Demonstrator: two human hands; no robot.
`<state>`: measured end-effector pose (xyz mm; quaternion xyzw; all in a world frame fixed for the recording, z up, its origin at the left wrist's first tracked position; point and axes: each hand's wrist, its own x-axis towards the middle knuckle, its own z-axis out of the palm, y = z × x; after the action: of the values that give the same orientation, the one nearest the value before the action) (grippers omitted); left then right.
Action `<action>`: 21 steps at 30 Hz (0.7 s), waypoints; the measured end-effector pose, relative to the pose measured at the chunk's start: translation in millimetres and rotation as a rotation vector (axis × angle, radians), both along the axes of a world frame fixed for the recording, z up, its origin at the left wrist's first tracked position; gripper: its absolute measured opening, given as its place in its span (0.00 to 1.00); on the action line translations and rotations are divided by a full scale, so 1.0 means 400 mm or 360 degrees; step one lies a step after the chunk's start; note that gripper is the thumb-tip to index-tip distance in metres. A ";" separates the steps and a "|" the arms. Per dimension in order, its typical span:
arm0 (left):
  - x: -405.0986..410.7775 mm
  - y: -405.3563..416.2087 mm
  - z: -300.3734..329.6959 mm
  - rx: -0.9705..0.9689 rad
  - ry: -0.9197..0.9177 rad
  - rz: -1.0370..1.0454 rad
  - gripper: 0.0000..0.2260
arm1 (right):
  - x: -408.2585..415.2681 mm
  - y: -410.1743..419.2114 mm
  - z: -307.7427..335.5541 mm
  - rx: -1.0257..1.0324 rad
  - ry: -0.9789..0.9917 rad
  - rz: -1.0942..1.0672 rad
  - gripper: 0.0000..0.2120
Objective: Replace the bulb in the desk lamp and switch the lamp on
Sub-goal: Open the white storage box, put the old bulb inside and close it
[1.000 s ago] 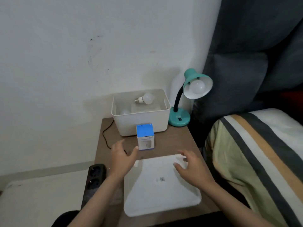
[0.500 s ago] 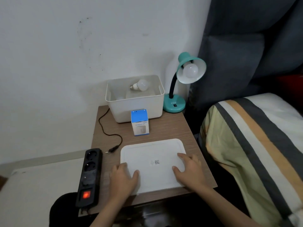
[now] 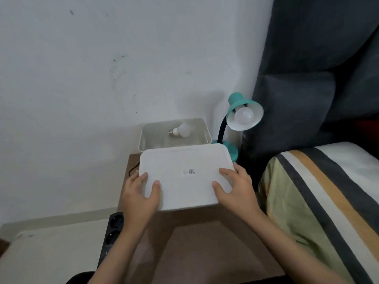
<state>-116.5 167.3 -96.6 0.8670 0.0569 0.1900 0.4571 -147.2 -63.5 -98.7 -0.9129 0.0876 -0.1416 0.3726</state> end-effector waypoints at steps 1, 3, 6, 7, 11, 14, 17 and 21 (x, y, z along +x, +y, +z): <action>0.032 0.006 0.017 0.0021 -0.0032 0.0002 0.16 | 0.031 0.006 0.021 -0.0012 -0.0013 0.0006 0.23; 0.098 0.016 0.043 0.0047 -0.0074 -0.0010 0.17 | 0.098 0.017 0.060 -0.0043 -0.0035 0.0016 0.22; 0.198 0.024 0.067 0.0053 -0.0039 -0.0028 0.19 | 0.212 0.033 0.104 -0.0110 0.0034 0.0047 0.23; 0.229 0.026 0.071 0.0059 -0.0010 -0.0026 0.20 | 0.250 0.037 0.112 -0.0134 0.0076 0.0053 0.24; 0.338 0.028 0.070 0.0071 0.0082 -0.0023 0.21 | 0.371 0.047 0.117 -0.0244 0.0185 0.0092 0.27; 0.397 0.029 0.057 0.0079 0.0127 -0.0035 0.21 | 0.425 0.049 0.105 -0.0269 0.0248 0.0118 0.26; 0.442 0.031 0.046 0.0120 0.0179 -0.0057 0.21 | 0.459 0.049 0.090 -0.0286 0.0296 0.0126 0.24; 0.476 0.030 0.041 0.0160 0.0235 -0.0091 0.22 | 0.488 0.054 0.071 -0.0314 0.0337 0.0139 0.25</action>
<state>73.8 179.5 -80.3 0.9017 0.0562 0.1150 0.4129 48.1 -41.7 -70.3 -0.9579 0.0724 -0.0360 0.2754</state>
